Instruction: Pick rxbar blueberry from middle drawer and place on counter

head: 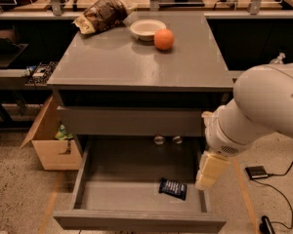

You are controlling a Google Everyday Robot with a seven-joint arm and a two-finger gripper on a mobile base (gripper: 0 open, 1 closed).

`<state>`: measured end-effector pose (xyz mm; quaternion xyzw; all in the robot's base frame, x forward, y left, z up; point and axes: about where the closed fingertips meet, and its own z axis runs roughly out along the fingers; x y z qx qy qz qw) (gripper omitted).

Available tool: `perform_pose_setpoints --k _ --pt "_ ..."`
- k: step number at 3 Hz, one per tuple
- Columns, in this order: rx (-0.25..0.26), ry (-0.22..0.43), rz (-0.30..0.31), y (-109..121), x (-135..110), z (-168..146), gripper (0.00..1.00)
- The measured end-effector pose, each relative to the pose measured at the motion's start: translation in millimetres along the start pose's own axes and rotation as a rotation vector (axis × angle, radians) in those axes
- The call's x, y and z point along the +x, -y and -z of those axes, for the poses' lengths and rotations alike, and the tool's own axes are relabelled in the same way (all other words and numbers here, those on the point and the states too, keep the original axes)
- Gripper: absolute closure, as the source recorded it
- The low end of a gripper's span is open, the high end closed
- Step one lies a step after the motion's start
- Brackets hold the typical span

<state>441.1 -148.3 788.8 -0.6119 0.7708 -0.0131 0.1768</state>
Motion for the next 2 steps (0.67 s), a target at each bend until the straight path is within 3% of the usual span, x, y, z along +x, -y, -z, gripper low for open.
perform_pose_setpoints --k 1,2 --pt "-0.009 0.038 -0.024 -1.3 -5.1 -14.6 0.0" --pt "-0.043 0.093 -0.092 0.1 -8.7 -55.5 0.0"
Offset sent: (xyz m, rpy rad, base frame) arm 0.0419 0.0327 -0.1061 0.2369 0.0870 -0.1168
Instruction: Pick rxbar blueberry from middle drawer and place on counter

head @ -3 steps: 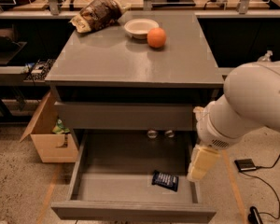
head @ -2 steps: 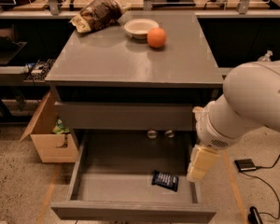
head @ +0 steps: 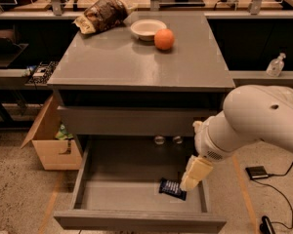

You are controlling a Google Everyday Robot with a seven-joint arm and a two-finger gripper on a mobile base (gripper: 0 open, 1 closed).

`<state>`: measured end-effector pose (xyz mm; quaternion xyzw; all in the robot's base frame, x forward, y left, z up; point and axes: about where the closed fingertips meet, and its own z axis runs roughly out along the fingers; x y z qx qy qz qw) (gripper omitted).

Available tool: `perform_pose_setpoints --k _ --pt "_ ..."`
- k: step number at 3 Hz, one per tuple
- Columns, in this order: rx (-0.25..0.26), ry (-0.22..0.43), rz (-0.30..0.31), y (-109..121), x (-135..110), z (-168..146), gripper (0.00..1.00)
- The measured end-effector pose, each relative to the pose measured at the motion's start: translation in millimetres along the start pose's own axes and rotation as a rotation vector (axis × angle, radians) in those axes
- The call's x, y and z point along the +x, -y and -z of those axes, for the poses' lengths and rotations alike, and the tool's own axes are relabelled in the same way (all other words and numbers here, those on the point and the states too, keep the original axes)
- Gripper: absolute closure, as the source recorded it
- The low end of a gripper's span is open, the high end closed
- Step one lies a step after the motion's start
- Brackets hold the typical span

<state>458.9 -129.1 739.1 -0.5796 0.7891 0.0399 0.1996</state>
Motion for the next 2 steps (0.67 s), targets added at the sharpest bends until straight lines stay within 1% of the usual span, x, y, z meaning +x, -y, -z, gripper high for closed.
perform_pose_setpoints --k 1,2 --pt "-0.046 0.06 -0.042 0.1 -2.3 -55.9 0.0" --pt "-0.088 0.108 -0.088 -1.0 0.6 -101.1 0.0"
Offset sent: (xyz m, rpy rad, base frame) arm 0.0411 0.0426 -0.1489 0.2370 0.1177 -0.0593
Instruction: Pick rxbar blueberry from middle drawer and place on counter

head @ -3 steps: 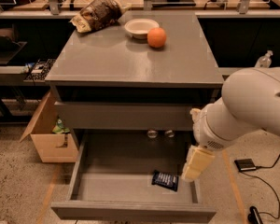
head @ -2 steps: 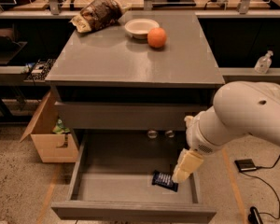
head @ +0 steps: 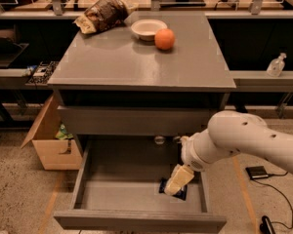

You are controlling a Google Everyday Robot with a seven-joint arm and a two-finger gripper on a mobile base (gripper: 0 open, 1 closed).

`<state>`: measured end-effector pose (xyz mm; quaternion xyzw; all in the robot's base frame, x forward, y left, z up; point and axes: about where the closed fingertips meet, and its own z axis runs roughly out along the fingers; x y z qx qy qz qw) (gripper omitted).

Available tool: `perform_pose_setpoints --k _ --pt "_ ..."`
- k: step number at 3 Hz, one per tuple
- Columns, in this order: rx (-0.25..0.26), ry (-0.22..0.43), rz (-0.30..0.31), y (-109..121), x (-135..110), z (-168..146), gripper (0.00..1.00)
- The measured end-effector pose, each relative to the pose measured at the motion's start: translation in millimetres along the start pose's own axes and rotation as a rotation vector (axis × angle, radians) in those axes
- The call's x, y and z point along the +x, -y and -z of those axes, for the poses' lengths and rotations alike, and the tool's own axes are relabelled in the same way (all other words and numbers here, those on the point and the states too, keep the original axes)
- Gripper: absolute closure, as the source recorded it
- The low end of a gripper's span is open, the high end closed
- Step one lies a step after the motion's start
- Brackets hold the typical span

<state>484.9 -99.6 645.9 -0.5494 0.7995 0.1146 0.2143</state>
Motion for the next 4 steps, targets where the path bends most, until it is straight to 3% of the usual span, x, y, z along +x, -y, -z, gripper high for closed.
perform_pose_setpoints --k 1,2,4 --pt "-0.046 0.019 -0.044 5.4 8.1 -37.1 0.0" --pt "-0.058 0.019 -0.05 4.1 10.7 -43.3 0.0" --pt "-0.021 0.05 -0.094 25.6 16.8 -77.8 0.0"
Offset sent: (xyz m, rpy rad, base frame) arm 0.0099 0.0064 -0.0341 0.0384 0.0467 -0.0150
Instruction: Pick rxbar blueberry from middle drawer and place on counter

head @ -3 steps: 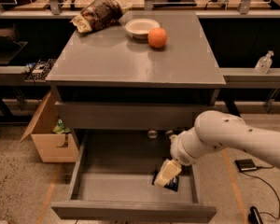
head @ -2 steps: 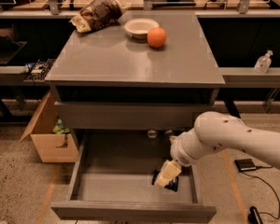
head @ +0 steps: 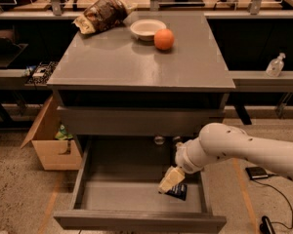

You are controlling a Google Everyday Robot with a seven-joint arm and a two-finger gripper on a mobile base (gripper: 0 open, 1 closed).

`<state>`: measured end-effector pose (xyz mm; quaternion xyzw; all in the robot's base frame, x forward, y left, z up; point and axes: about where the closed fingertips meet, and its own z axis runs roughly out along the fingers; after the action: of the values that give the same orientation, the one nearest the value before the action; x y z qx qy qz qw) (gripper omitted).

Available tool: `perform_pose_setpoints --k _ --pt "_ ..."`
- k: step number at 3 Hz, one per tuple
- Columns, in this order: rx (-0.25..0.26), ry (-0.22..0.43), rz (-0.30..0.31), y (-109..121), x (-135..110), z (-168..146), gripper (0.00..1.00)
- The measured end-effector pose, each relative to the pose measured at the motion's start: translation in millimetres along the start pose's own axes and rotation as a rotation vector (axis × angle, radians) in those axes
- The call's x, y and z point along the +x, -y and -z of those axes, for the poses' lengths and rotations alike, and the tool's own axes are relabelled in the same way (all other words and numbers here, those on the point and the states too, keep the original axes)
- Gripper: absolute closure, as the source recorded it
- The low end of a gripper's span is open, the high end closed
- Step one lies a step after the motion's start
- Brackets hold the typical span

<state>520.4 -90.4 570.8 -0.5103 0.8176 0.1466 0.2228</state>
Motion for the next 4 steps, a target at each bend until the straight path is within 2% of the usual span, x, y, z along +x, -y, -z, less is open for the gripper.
perform_pose_setpoints --k 2,4 --pt "0.042 0.009 -0.083 37.6 26.1 -76.0 0.0" --pt "0.061 0.007 -0.134 55.2 78.1 -131.1 0.0"
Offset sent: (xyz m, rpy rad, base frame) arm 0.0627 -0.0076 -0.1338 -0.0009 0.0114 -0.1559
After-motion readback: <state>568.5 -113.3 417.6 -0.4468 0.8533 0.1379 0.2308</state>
